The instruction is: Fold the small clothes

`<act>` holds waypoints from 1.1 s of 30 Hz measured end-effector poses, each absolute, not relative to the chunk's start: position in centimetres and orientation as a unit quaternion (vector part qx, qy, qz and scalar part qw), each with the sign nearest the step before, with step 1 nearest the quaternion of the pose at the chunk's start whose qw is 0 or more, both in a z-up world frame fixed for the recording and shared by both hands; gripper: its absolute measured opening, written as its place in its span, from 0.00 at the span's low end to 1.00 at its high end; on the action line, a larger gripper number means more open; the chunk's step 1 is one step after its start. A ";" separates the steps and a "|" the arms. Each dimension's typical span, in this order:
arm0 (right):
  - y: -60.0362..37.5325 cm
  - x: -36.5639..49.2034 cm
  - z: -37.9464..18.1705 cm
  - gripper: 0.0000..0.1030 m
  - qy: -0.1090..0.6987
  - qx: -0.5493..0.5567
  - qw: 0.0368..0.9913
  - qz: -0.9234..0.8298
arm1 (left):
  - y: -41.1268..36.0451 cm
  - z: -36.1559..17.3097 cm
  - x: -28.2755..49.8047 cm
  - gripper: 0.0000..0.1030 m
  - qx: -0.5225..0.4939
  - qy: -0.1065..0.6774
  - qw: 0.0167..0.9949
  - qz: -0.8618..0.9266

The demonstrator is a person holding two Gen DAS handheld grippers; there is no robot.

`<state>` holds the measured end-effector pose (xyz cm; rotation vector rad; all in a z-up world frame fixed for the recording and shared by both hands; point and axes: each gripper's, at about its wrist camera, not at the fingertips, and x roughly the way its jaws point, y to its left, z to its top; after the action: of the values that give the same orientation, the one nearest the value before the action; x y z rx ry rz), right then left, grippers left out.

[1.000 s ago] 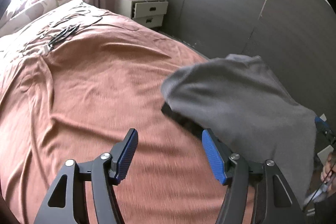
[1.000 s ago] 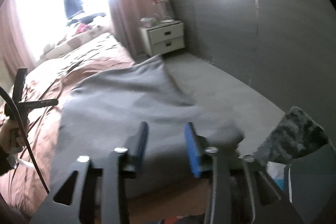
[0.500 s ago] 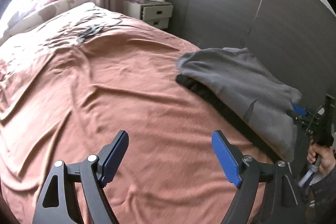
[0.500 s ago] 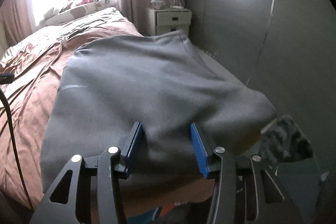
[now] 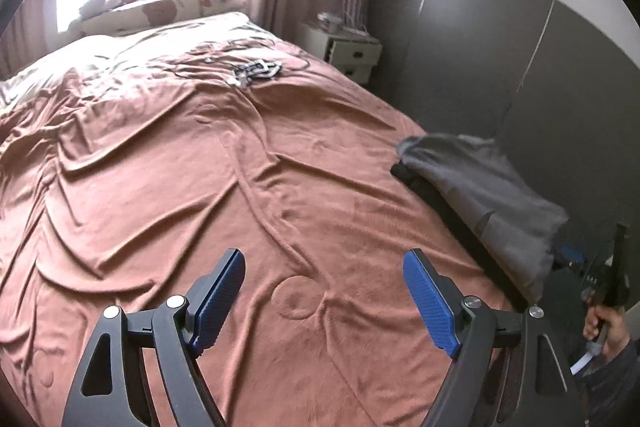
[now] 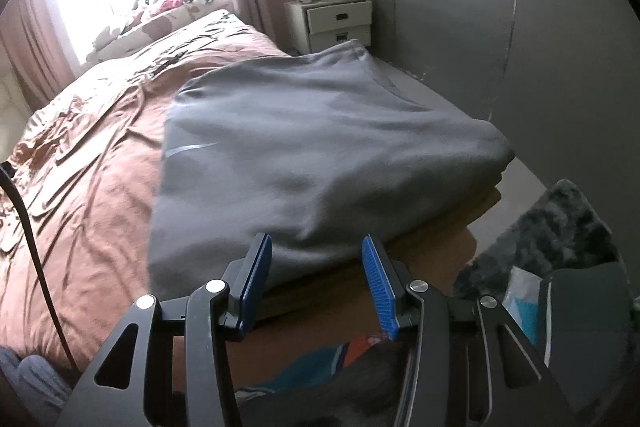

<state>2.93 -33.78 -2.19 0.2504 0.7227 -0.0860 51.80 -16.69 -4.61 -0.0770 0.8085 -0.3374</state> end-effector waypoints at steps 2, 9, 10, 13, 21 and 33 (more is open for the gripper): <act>-33.6 1.9 -2.0 0.63 0.350 0.128 0.927 -0.039 | -15.9 -4.4 51.1 0.84 -0.042 0.386 0.908 -0.156; -32.2 -1.3 0.5 0.84 0.329 0.136 0.934 -0.037 | -13.4 -3.2 49.2 0.85 -0.058 0.392 0.909 -0.131; -31.9 -2.0 0.9 0.85 0.323 0.135 0.936 -0.032 | -13.1 -2.7 48.6 0.89 -0.058 0.387 0.911 -0.129; -31.0 -3.8 2.0 0.96 0.309 0.131 0.941 -0.027 | -12.1 -1.4 46.9 1.00 -0.059 0.369 0.919 -0.126; -29.3 -7.5 4.7 1.00 0.287 0.125 0.949 -0.027 | -10.2 0.2 42.5 1.00 -0.062 0.343 0.926 -0.144; -26.3 -12.9 7.6 1.00 0.274 0.135 0.952 -0.015 | -7.3 2.9 35.3 1.00 -0.054 0.302 0.939 -0.157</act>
<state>-12.86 -26.26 7.56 0.2750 0.5574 -0.0305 35.35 -7.32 2.88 -0.1112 0.6166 -0.3212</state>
